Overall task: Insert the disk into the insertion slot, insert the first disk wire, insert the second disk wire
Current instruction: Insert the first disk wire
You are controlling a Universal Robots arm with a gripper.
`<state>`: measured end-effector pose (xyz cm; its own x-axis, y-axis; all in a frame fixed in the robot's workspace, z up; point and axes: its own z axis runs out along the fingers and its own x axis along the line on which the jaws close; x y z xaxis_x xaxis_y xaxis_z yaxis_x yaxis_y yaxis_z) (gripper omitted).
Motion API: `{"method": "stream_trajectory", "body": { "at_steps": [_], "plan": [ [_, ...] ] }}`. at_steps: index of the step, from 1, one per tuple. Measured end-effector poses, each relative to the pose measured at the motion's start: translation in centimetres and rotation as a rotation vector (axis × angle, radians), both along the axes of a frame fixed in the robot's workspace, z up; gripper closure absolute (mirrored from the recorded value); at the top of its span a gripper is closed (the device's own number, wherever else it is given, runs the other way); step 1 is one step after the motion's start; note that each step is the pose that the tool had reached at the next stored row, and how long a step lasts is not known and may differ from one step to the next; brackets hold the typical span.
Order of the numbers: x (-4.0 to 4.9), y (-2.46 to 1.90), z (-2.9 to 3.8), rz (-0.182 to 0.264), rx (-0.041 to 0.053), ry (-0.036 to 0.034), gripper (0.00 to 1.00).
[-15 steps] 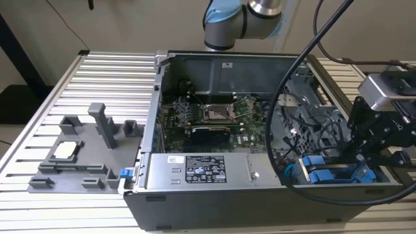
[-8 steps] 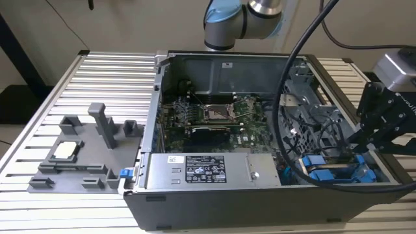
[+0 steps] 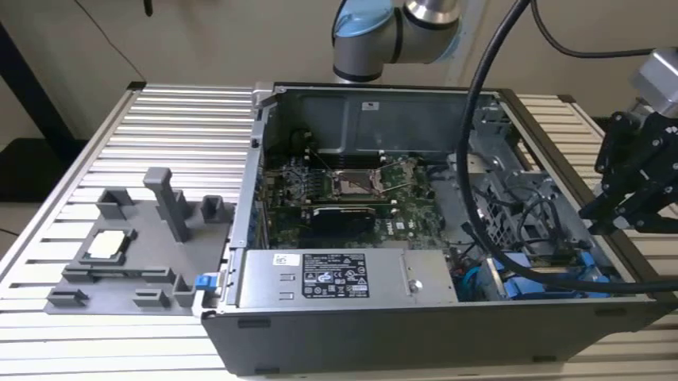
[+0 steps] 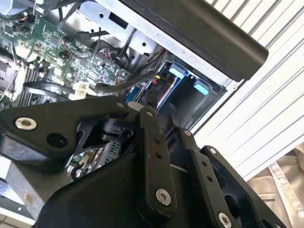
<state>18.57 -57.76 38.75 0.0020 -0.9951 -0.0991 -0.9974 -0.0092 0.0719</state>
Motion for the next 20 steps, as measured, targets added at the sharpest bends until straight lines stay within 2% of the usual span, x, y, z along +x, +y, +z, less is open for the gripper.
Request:
{"method": "stream_trajectory", "body": {
  "at_steps": [2,3,10,12,14,20],
  "plan": [
    [0.0,0.06,0.01,0.0,-0.0001,0.0,0.73],
    [0.0,0.3,0.02,0.0,-0.0002,0.0,0.73],
    [0.0,2.77,0.01,0.0,-0.0001,0.0,0.73],
    [-0.01,3.26,0.01,0.0,-0.0001,0.0001,0.73],
    [-0.29,3.31,0.0,0.0,-0.0001,0.0,0.73],
    [-3.02,3.31,0.0,0.0,-0.0001,-0.007,0.73]
  ]
}}
